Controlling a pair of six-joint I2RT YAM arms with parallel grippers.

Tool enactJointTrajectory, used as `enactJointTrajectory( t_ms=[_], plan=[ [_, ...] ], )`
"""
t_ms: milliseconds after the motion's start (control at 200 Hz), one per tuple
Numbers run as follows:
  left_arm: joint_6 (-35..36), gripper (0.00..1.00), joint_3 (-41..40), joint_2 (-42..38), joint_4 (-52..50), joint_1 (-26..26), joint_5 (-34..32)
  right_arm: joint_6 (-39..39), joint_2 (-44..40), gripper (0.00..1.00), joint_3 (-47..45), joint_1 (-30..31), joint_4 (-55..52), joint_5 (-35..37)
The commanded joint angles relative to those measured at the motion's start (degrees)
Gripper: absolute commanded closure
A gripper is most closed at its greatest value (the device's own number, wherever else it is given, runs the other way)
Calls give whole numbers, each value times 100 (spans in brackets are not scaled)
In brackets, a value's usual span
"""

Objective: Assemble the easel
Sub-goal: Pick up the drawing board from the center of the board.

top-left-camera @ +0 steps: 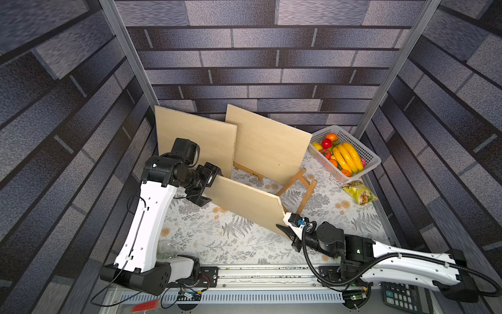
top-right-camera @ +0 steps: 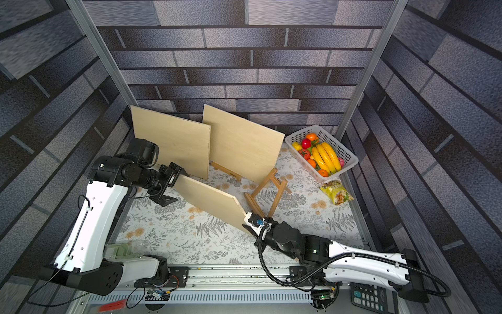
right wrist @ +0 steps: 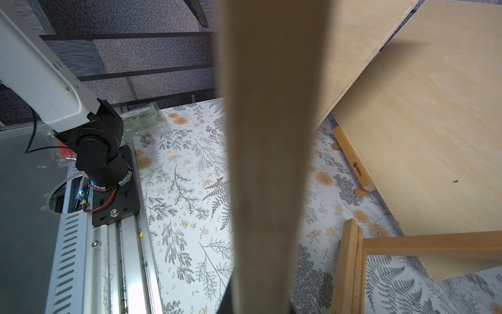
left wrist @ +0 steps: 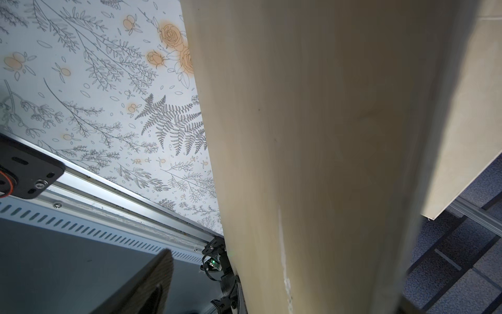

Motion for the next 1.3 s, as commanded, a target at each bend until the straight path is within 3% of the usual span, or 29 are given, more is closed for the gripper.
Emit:
enactJointTrajectory(
  t_ms=[0, 80, 125, 306, 496, 596, 782, 917, 1298],
  plan=[
    [-42, 18, -283, -176, -87, -24, 57, 210, 172, 100, -230, -34, -912, -258],
    [-102, 30, -363, -237, -7, -37, 134, 230, 183, 100, -269, -33, -885, -304],
    [-162, 49, -408, -292, 25, -30, 149, 233, 200, 100, -288, -33, -858, -339],
    [-284, 58, -622, -522, 64, 128, 284, 221, 316, 100, -356, -33, -650, -407],
    [-646, 89, -1005, -862, 282, 309, 542, 204, 444, 100, -454, -40, -427, -517],
    [-802, 100, -1265, -999, 373, 384, 690, 232, 444, 80, -542, -33, -374, -583],
    [-999, 100, -1500, -1298, 272, 582, 786, 233, 371, 49, -587, -33, -479, -746],
    [-1026, 100, -1409, -1494, -49, 727, 710, 348, 194, 1, -502, -36, -649, -899],
    [-719, 100, -1139, -1717, -684, 1092, 647, 1835, -1302, 0, 425, -33, -2657, -1307]
  ],
)
